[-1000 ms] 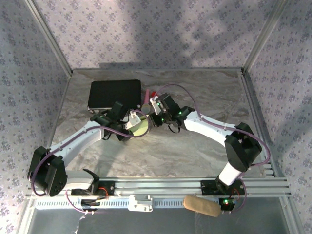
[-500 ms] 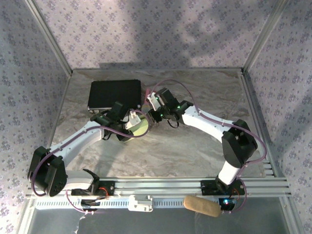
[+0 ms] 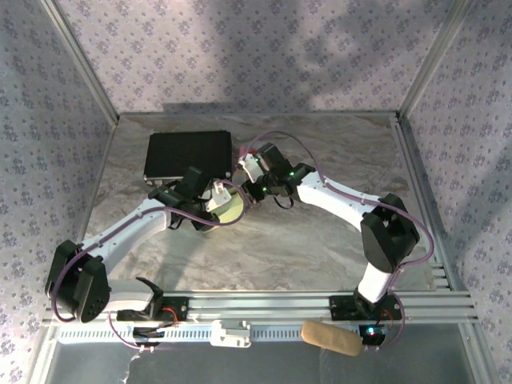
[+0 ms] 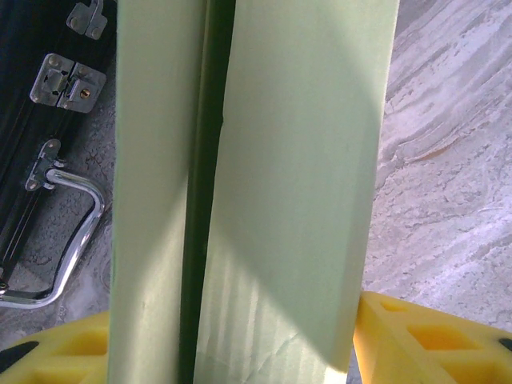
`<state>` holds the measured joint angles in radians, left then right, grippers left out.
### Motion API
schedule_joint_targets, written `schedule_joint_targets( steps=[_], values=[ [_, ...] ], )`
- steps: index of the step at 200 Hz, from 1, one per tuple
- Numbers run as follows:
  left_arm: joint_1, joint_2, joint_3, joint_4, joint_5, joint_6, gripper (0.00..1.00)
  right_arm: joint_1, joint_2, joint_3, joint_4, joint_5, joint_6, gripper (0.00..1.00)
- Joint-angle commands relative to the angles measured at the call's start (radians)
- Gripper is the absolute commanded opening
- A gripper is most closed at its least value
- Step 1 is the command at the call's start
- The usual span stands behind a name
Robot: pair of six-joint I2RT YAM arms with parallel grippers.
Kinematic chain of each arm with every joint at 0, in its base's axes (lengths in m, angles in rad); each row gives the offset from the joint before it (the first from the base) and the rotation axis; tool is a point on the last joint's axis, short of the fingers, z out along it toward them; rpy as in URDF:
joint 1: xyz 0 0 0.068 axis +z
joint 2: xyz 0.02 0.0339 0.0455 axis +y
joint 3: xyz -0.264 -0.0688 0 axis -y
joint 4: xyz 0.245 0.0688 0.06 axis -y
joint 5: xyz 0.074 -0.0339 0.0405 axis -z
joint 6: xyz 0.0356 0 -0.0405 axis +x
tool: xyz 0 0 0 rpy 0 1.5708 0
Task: Fold the paper box
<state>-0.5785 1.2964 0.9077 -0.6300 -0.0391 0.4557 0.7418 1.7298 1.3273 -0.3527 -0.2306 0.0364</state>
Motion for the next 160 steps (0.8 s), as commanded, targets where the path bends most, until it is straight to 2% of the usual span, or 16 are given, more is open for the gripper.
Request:
schedule_joint_targets(
  steps=[1,57,102,160],
  values=[
    [-0.007,-0.017,-0.009,0.008,0.002,0.015,0.57,-0.011,0.031,0.042,-0.029,-0.025,-0.033,0.33],
    [-0.007,-0.017,-0.012,0.008,0.002,0.017,0.57,-0.022,0.042,0.062,-0.040,-0.010,-0.053,0.28],
    [-0.006,-0.021,-0.016,0.008,0.008,0.023,0.56,-0.061,-0.031,0.004,0.012,-0.064,-0.084,0.41],
    [-0.007,-0.013,-0.018,0.012,0.012,0.029,0.56,-0.091,0.025,0.029,-0.011,-0.163,-0.203,0.42]
  ],
)
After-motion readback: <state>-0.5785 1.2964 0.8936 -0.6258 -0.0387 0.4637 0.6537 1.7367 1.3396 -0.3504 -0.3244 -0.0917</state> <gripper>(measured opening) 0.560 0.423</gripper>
